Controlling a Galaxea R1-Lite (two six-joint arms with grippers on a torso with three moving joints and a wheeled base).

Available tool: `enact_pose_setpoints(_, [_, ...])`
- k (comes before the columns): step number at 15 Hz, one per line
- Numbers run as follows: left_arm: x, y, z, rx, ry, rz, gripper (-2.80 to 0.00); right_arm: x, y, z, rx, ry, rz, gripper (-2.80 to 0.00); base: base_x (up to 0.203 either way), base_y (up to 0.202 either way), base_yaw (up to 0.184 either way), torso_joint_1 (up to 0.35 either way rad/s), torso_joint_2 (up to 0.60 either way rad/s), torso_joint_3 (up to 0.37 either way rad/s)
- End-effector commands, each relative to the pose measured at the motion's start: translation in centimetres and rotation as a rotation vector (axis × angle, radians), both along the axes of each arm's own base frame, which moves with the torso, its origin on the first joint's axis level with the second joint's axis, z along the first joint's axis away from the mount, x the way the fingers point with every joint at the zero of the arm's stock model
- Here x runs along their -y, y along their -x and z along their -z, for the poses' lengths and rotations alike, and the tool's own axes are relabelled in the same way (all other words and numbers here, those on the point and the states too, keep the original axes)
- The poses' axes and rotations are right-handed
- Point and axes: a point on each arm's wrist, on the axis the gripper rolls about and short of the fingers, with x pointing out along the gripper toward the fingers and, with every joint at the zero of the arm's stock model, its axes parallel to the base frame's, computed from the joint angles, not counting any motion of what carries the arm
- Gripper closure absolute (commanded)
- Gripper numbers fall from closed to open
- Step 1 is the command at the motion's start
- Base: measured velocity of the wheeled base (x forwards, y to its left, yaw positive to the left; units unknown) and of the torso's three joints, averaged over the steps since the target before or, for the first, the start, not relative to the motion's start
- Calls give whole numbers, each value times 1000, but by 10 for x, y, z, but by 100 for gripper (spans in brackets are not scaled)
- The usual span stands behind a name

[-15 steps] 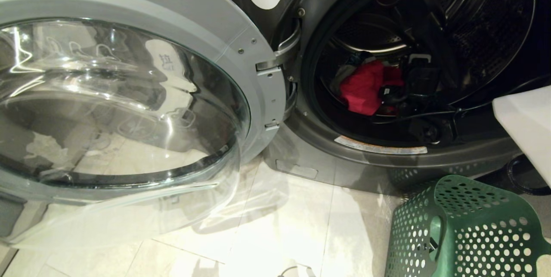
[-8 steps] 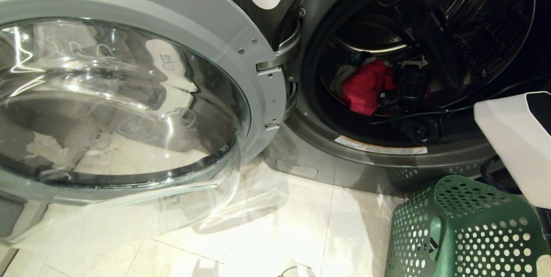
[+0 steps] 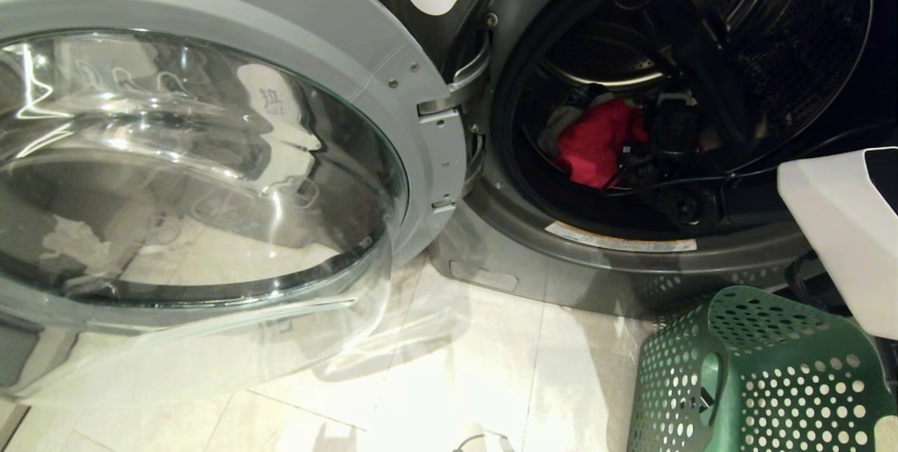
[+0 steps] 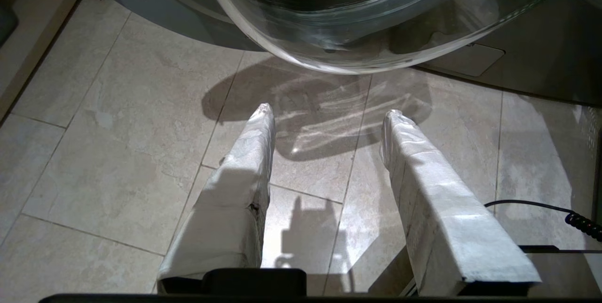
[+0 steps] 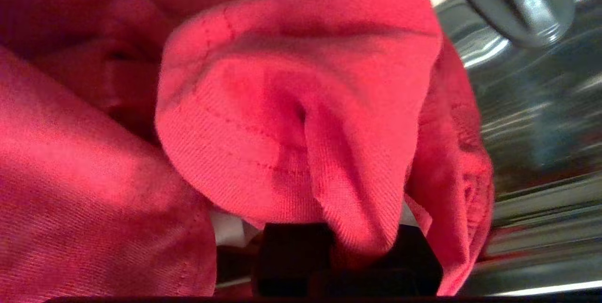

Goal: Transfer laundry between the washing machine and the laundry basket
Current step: Place the clothes into the washing machine

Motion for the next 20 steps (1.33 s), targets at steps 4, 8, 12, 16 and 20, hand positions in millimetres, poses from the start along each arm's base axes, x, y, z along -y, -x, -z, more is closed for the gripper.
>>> enact_pose_setpoints(4, [0,0,0,-1,1,0,0,2,15,-26,42,-5,5,0,0,0,0,0,0,0])
enact_pose_setpoints(8, [0,0,0,-2,1,0,0,-1,62,-43,9,-11,-22,0,0,0,0,0,0,0])
enact_pose_setpoints(12, [0,0,0,-1,1,0,0,-23,141,-71,59,-24,-118,0,0,0,0,0,0,0])
enact_pose_setpoints(16, [0,0,0,-1,1,0,0,-40,228,-79,75,-33,-215,0,0,0,0,0,0,0])
enact_pose_setpoints(20, [0,0,0,-1,1,0,0,-18,291,-92,143,-40,-218,0,0,0,0,0,0,0])
